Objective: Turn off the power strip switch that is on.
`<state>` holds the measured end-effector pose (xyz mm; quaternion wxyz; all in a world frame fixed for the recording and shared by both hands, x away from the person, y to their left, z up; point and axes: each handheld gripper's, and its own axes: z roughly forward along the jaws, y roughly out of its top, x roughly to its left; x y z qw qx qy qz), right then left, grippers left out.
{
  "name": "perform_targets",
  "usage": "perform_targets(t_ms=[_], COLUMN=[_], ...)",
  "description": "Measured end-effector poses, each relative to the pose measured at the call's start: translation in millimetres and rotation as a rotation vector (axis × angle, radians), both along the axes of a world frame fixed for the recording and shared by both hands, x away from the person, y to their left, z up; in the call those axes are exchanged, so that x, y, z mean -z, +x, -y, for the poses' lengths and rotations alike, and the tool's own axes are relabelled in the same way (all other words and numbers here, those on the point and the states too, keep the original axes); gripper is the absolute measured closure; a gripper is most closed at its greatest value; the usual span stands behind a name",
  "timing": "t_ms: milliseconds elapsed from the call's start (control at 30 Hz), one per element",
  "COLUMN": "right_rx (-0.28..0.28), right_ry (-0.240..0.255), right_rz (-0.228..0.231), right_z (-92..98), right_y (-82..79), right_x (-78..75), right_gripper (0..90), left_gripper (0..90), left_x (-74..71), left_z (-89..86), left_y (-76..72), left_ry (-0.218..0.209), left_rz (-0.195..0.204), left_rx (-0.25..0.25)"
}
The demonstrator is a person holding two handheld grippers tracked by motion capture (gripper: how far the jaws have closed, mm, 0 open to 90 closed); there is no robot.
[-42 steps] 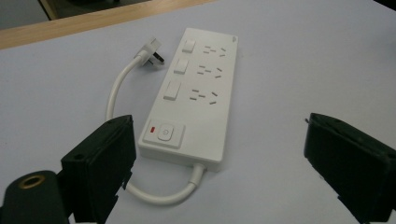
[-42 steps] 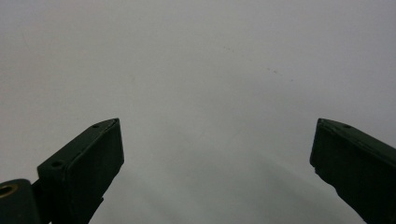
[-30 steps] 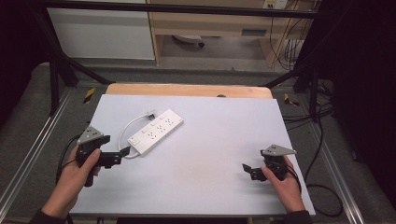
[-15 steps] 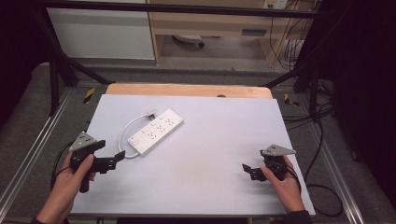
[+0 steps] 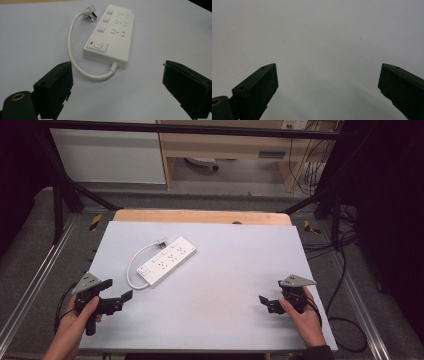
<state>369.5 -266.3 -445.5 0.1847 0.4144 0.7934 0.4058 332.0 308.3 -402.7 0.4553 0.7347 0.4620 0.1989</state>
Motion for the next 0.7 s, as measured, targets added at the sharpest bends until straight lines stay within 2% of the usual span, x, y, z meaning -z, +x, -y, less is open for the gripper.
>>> perform_targets(t_ms=[267,467,600,667,700], right_rx=[0.0,0.005,0.009,0.019,0.022], right_ry=[-0.004,-0.007,-0.026,-0.028,-0.029], right_rz=[0.007,0.014,0.01,0.001,-0.001], right_z=[0.1,-0.3,-0.3,-0.1,0.2], right_y=[0.1,0.1,1.2,1.7,2.2], right_x=[0.4,0.7,2.7,3.8,4.2], right_gripper=[3.2,3.0,3.0,3.0,2.9], left_gripper=[9.5,9.8,9.9,10.2,9.9], left_x=[15.4,21.9,27.5,29.4,29.2], left_z=[8.7,12.2,15.7,19.2,20.6], left_y=[-7.5,-15.3,-21.9,-25.0,-26.0], left_ry=[0.014,0.001,0.016,0.037,0.049], left_rz=[-0.021,-0.019,-0.02,-0.028,-0.017], left_rx=[0.027,0.032,0.034,0.056,0.064])
